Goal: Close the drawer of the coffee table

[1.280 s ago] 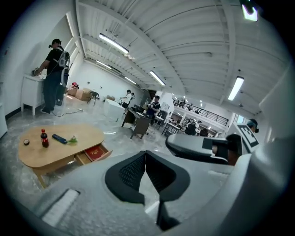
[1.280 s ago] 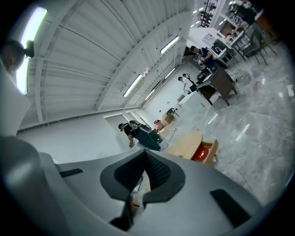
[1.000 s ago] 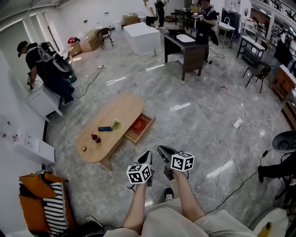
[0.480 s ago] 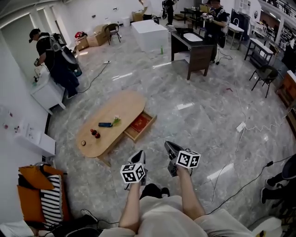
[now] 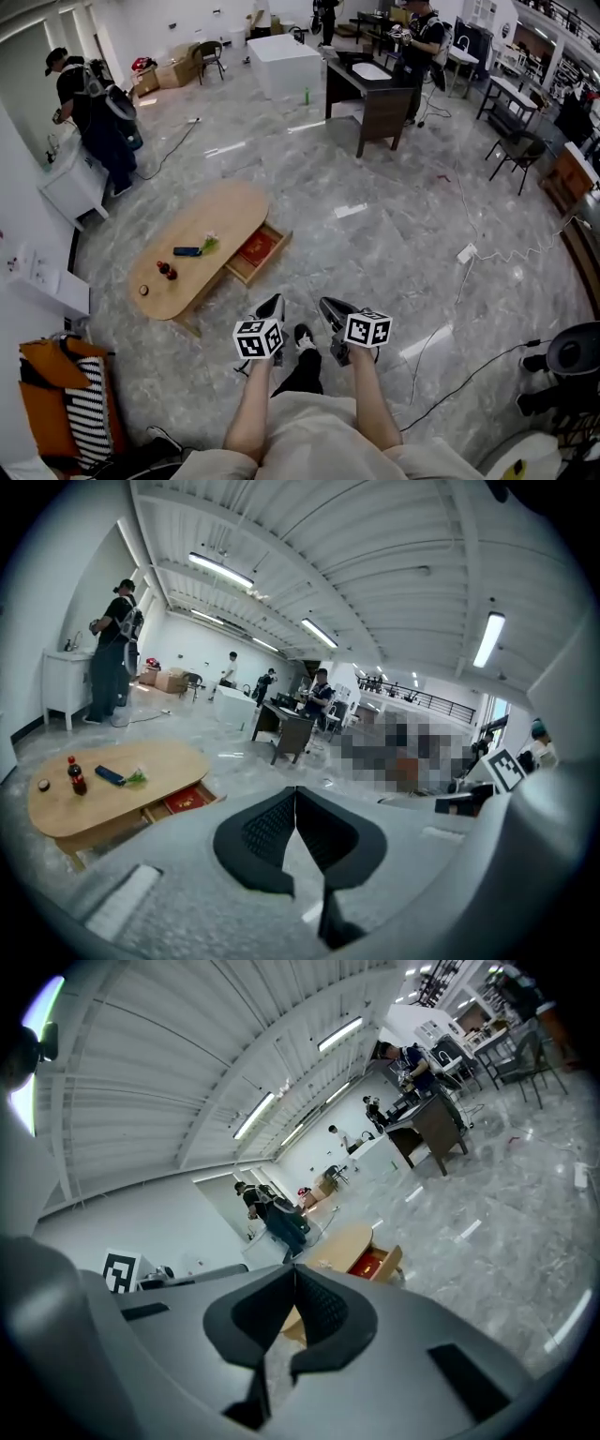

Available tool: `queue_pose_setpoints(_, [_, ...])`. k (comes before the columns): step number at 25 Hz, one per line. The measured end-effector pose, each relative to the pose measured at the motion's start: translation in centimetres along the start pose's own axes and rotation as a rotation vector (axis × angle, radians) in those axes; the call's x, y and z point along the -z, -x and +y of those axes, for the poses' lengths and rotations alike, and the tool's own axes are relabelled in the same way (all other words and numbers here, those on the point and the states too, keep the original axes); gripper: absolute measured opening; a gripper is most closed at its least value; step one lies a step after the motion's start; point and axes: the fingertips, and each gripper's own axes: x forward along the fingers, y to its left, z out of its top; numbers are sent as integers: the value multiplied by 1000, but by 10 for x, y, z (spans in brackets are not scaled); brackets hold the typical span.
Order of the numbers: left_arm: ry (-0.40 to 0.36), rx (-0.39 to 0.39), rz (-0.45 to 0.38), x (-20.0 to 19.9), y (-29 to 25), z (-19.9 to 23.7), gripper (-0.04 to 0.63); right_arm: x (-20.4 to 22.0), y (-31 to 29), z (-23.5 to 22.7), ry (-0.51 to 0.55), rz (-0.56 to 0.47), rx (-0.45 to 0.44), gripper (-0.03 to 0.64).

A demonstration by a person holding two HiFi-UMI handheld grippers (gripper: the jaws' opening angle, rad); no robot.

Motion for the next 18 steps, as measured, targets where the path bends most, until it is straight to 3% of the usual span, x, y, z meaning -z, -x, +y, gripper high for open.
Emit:
queue_pose_setpoints(3, [-13, 46, 36, 2, -27, -16, 11, -11, 16, -23, -15, -7, 28, 15])
queue_pose_setpoints(10, [-32, 129, 97, 3, -81, -31, 11, -24, 40, -97, -59, -22, 213, 15])
queue_pose_setpoints(14, [-12, 130, 98, -15, -112, -16, 11, -50, 15, -106, -58, -4, 181, 15])
queue_pose_setpoints(18, [22, 108, 48, -50, -134, 7, 11, -77, -26, -100, 24, 84, 132, 15])
